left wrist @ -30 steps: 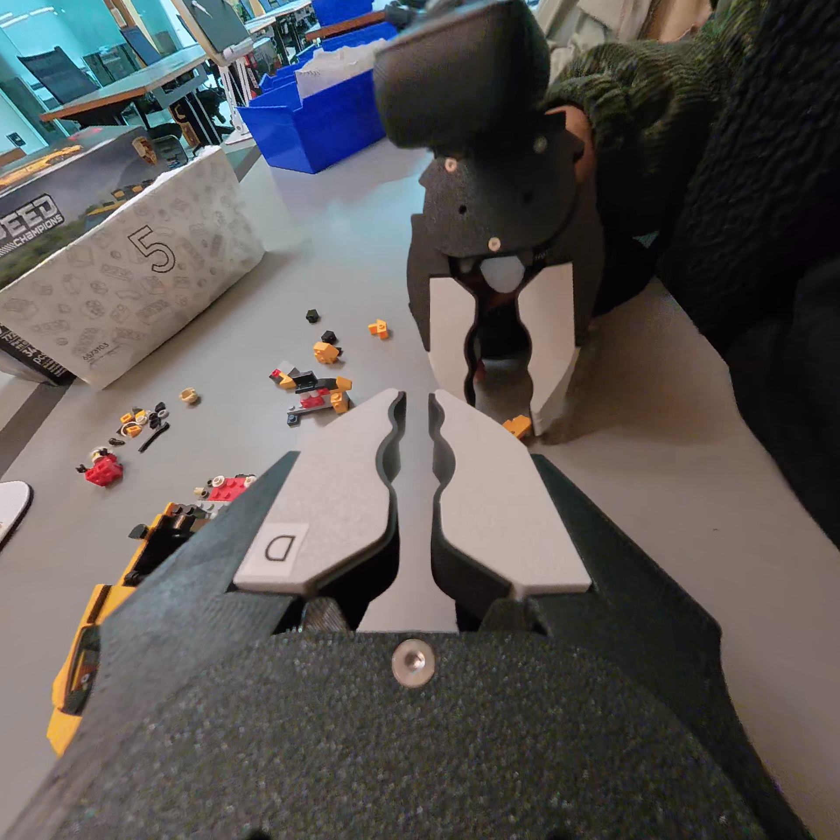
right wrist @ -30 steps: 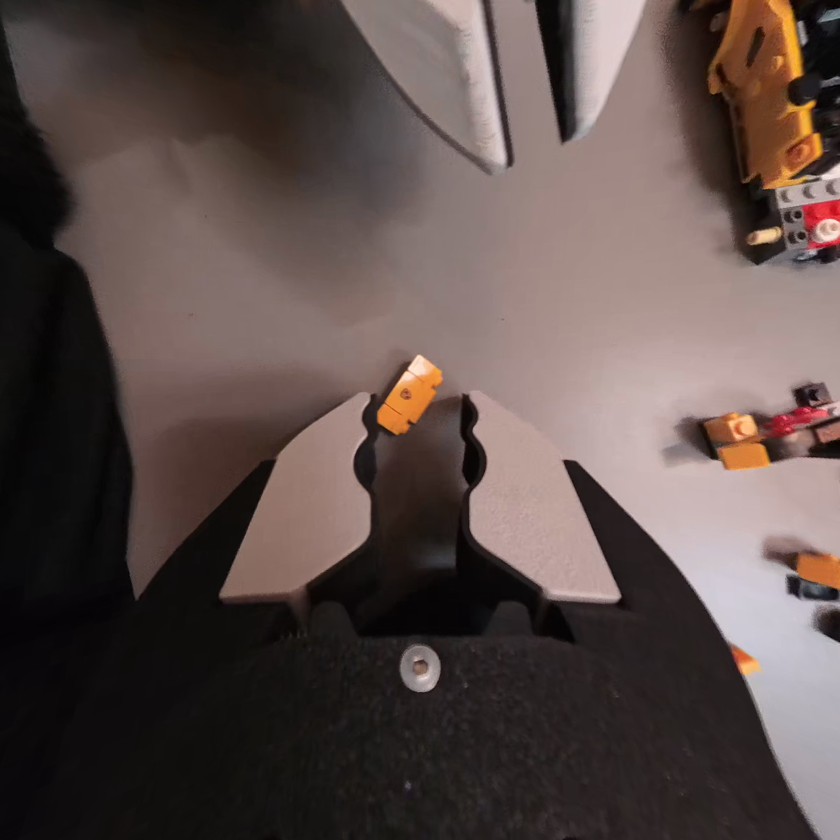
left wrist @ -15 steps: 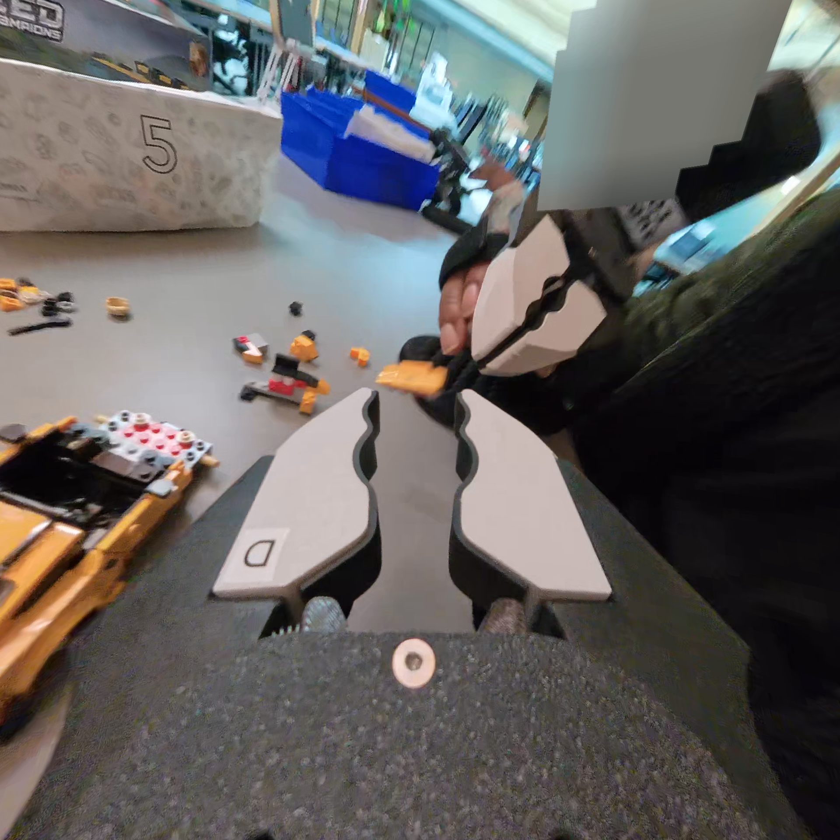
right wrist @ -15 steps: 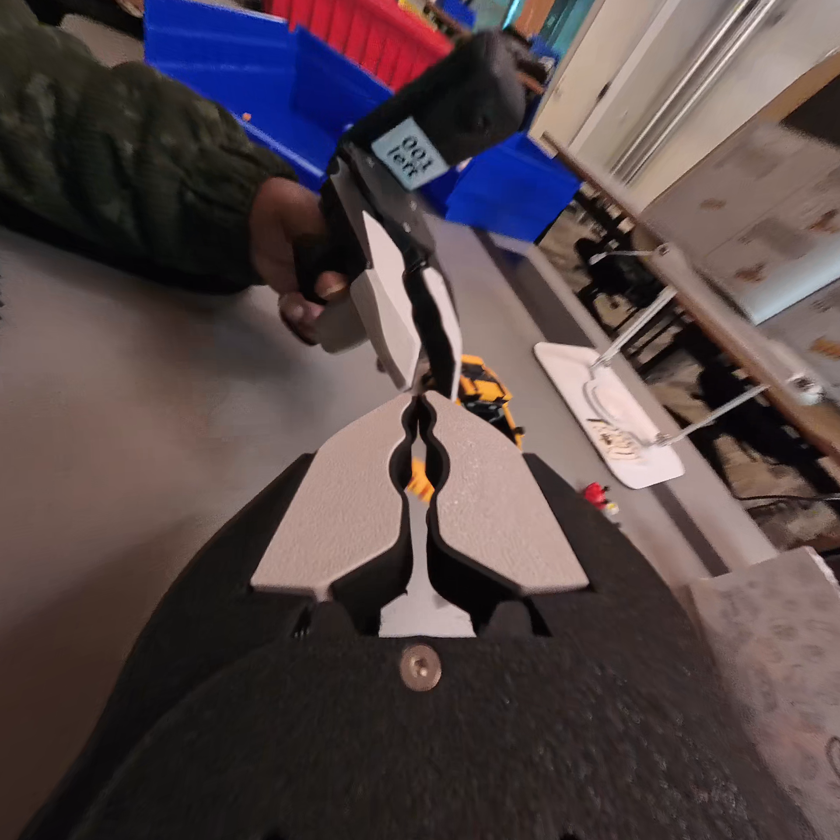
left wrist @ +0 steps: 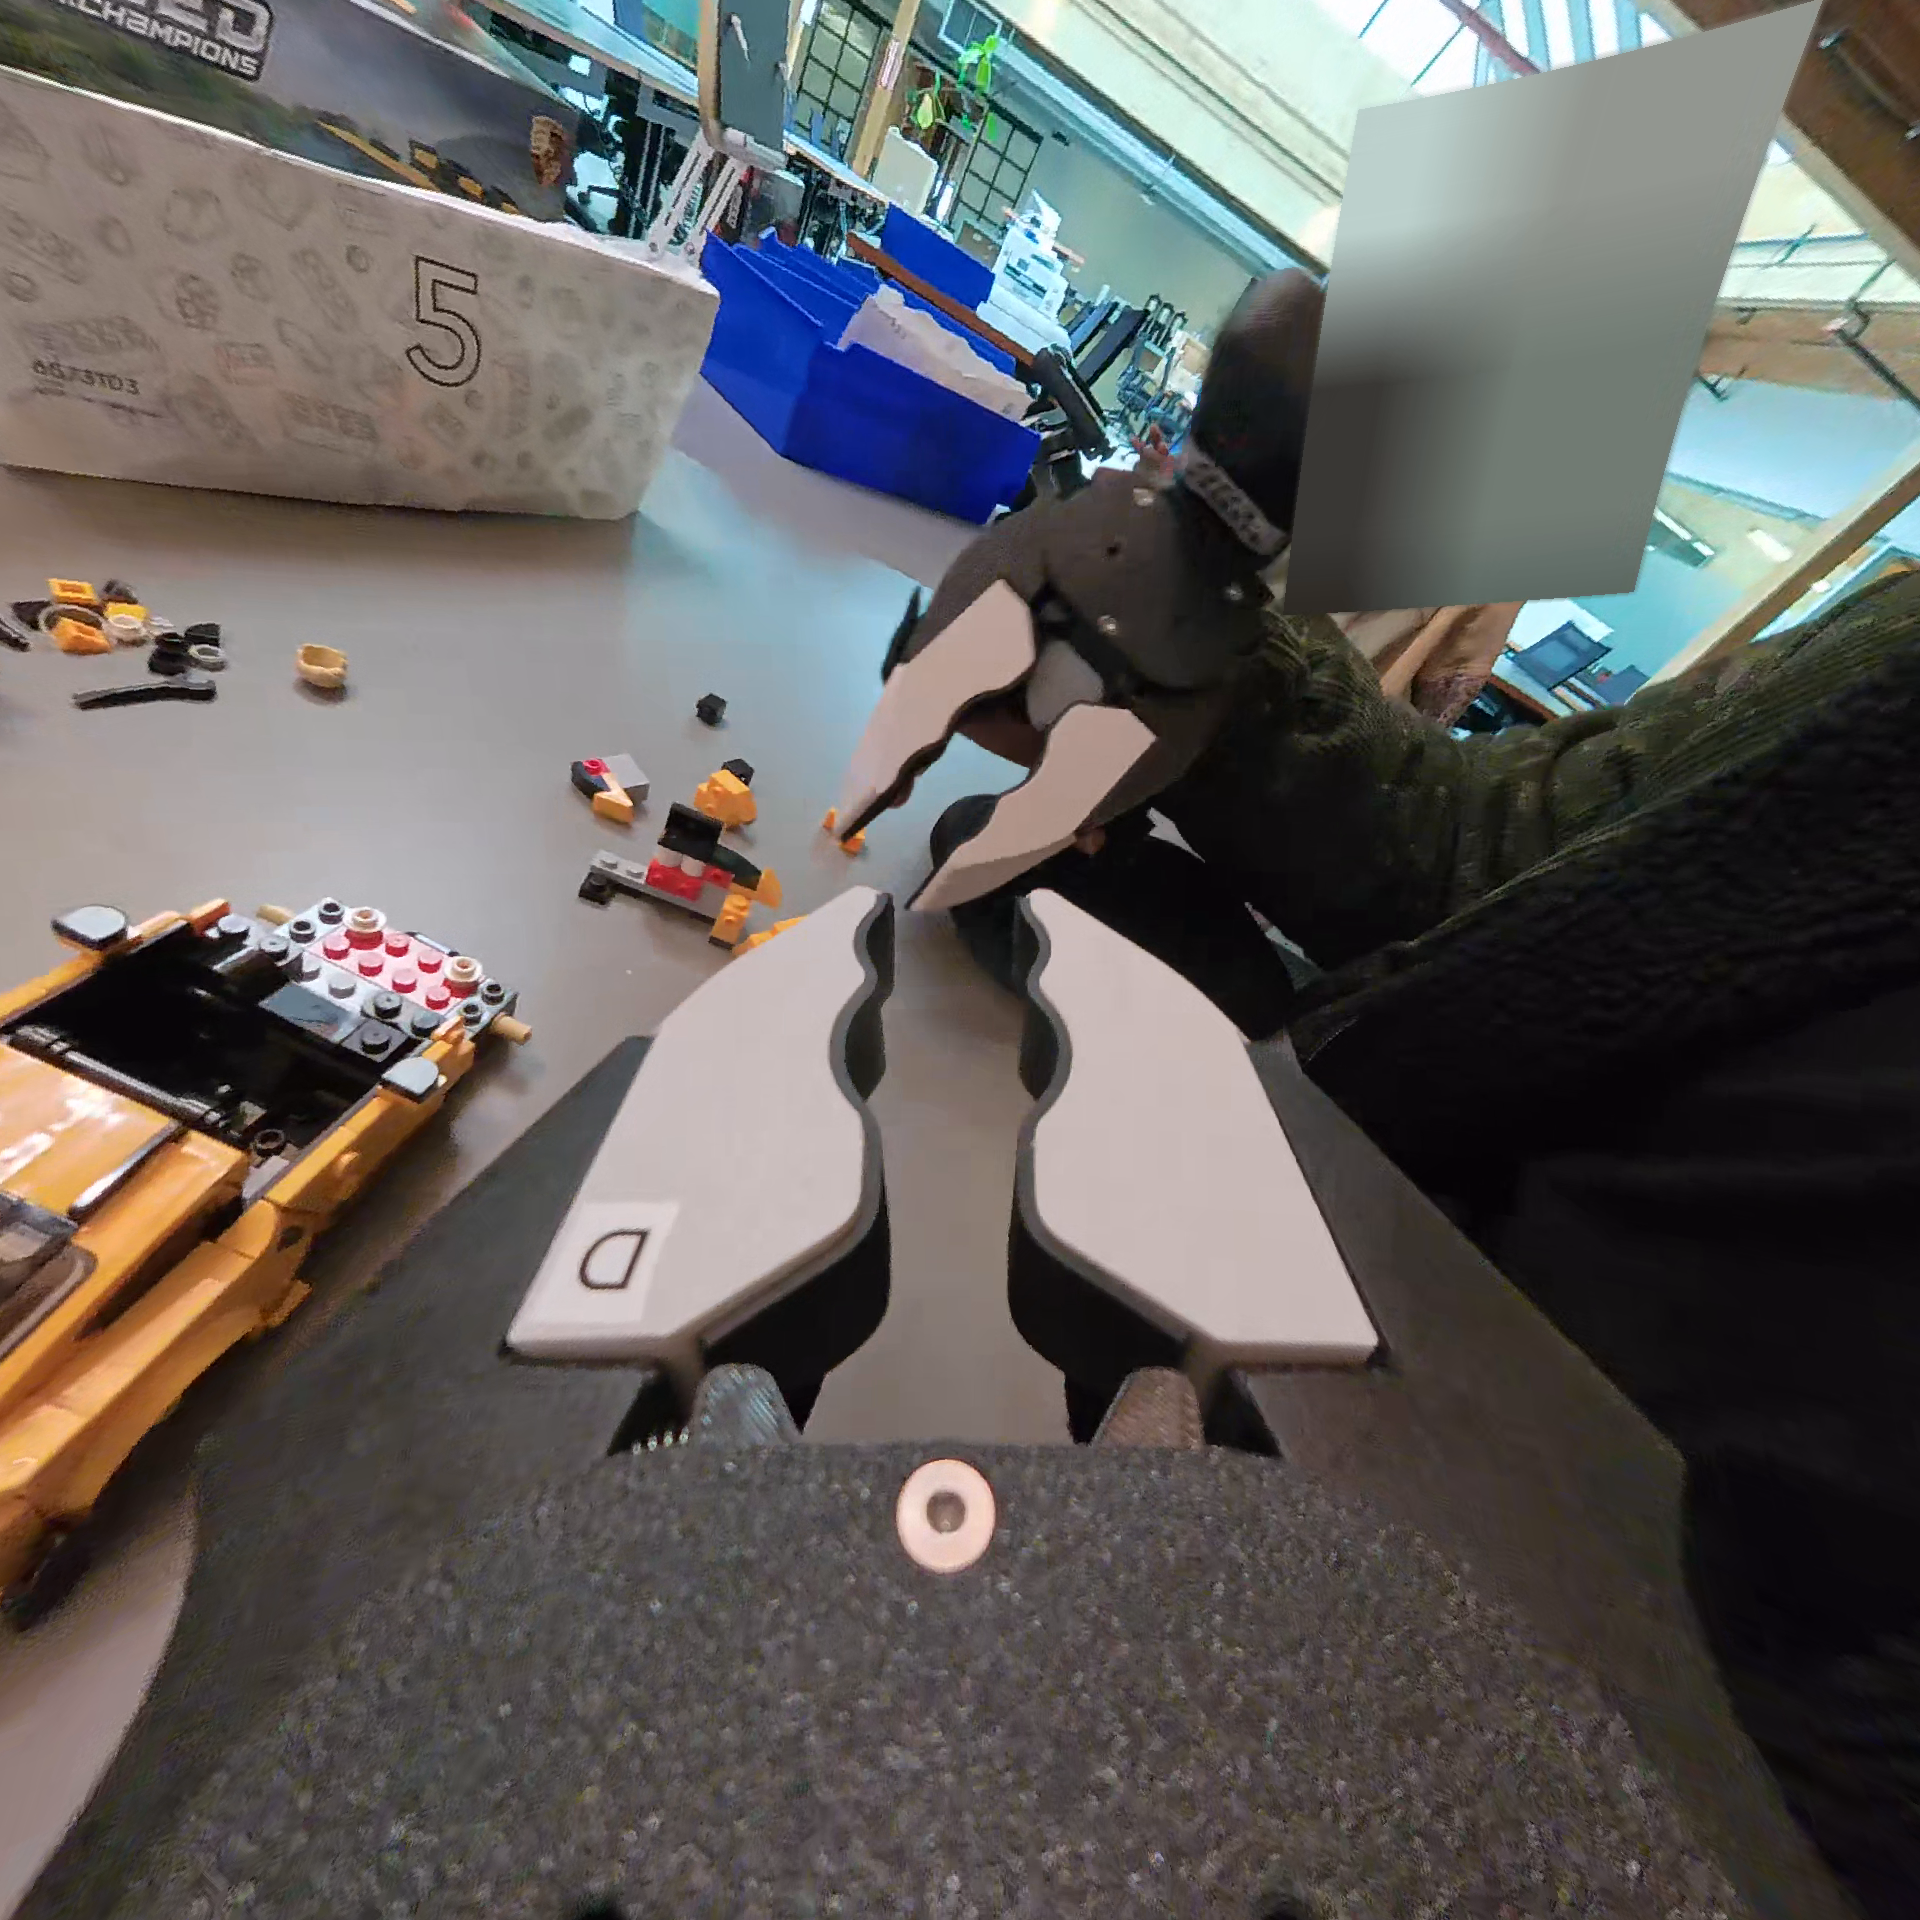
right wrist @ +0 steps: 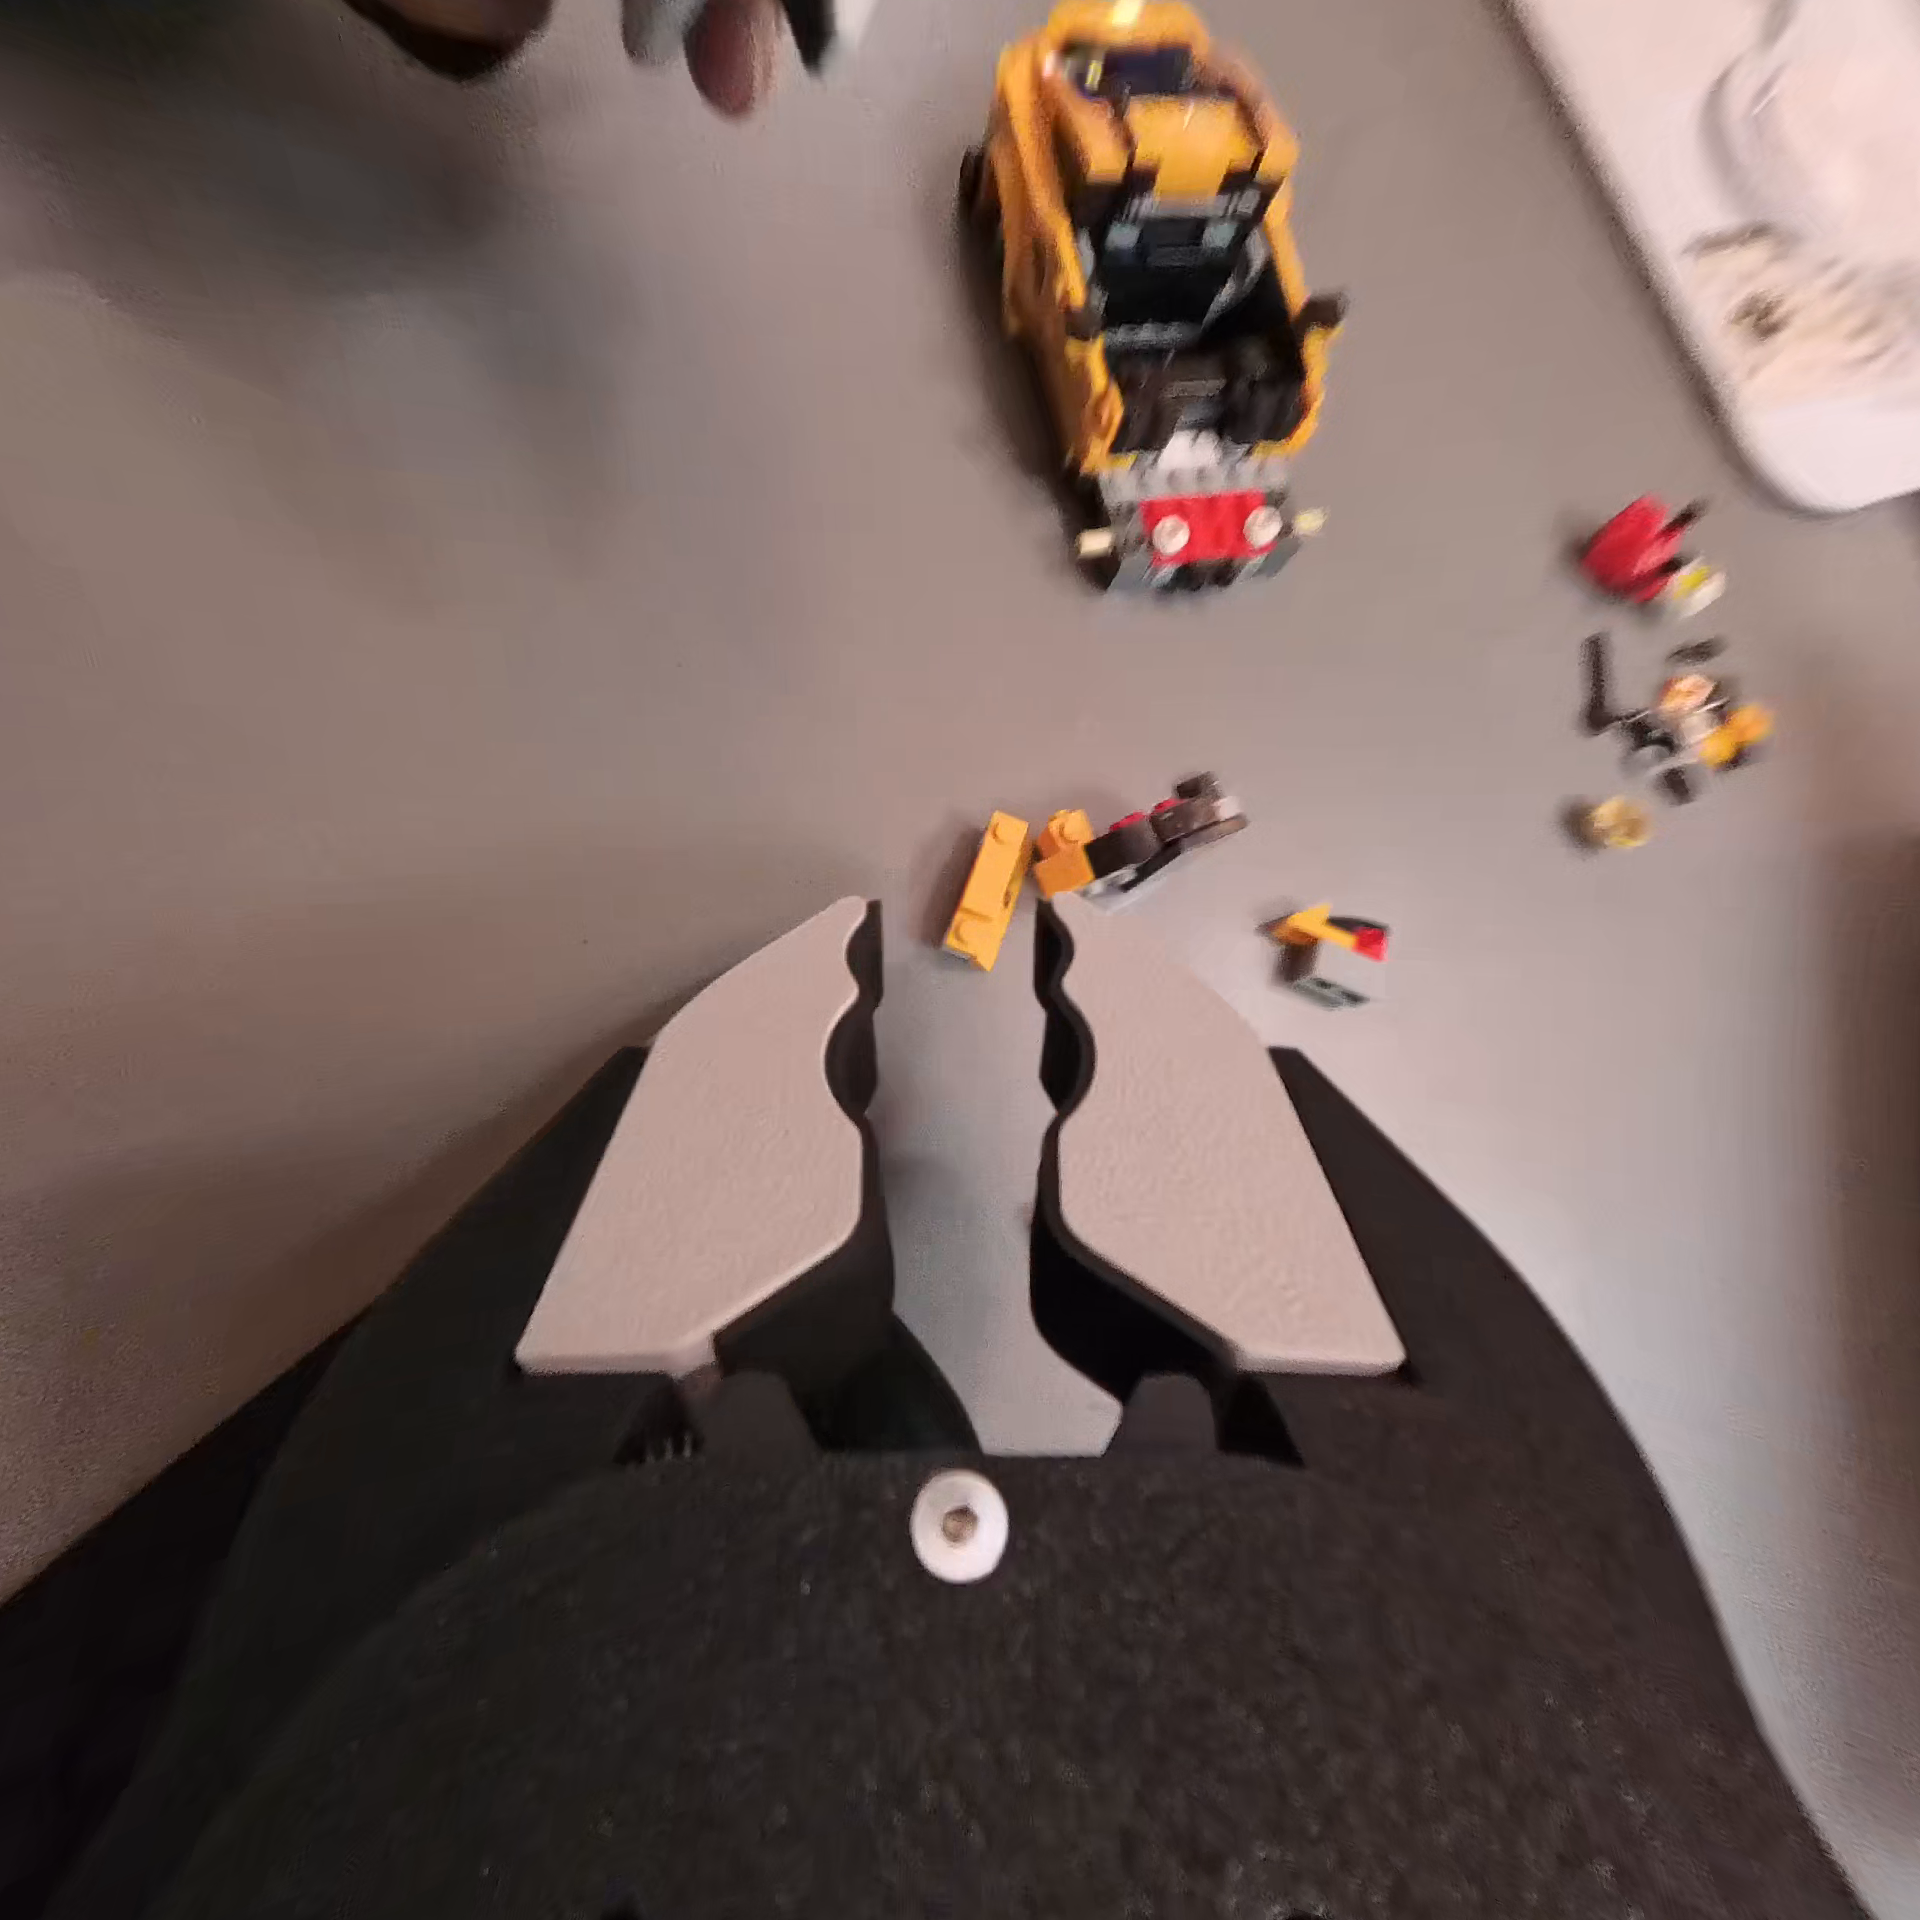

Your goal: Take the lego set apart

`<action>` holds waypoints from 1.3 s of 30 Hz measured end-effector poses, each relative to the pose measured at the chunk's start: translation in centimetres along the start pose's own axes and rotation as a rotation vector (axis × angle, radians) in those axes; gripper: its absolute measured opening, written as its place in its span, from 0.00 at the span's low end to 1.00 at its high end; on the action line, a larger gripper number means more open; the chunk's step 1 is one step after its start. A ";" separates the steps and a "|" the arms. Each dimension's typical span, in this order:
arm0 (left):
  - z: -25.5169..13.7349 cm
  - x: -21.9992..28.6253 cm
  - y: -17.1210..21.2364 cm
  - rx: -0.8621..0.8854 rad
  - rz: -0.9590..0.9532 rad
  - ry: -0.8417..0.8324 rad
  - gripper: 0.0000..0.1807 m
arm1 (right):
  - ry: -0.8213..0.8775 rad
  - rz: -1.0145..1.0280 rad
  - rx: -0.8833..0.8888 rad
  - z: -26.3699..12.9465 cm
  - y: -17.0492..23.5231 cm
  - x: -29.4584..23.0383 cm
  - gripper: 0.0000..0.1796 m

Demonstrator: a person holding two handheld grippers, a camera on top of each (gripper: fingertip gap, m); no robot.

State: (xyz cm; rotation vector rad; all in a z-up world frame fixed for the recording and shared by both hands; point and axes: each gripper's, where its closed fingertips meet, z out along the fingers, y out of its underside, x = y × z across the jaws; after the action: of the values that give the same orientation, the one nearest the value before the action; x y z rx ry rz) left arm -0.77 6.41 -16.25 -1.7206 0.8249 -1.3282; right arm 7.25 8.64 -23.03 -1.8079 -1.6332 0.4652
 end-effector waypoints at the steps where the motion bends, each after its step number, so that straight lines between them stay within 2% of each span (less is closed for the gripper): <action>1: 0.0 0.0 0.0 -0.006 0.013 -0.007 0.11 | -0.028 0.027 -0.022 0.6 0.4 -0.1 0.16; 6: 0.2 0.0 0.6 -0.046 0.073 -0.038 0.11 | -0.024 0.056 -0.141 3.1 1.6 0.4 0.05; 8: 0.3 -0.1 0.9 -0.060 0.084 -0.042 0.11 | -0.042 0.033 -0.109 3.1 0.8 0.2 0.04; 10: 0.4 -0.2 1.1 -0.070 0.093 -0.050 0.12 | -0.052 0.011 0.011 2.5 -1.3 -0.1 0.04; 15: 0.5 0.6 0.0 -0.013 0.177 -0.039 0.19 | -0.186 0.050 0.498 -1.7 -9.3 -2.4 0.04; 18: 0.4 2.4 -1.0 0.047 0.275 0.001 0.18 | -0.293 0.090 0.644 -2.7 -11.9 -4.0 0.04; 20: 0.1 3.3 -1.3 0.065 0.316 0.028 0.11 | -0.300 0.097 0.689 -2.8 -12.6 -4.1 0.04; 25: 0.0 3.9 -1.3 0.062 0.335 0.044 0.07 | -0.346 0.088 0.703 -3.2 -12.4 -4.7 0.04; 32: 0.0 3.7 -0.5 -0.025 0.349 0.038 0.07 | -0.341 0.034 0.675 -3.4 -11.9 -4.9 0.07; 39: 0.4 3.7 1.1 -0.130 0.391 0.041 0.07 | -0.371 0.008 0.618 -2.8 -11.2 -5.6 0.04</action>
State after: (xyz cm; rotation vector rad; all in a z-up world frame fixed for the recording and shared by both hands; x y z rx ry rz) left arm 0.43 2.77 -15.60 -1.5315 1.2234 -1.0644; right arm -0.18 2.67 -14.45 -1.3094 -1.4819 1.2172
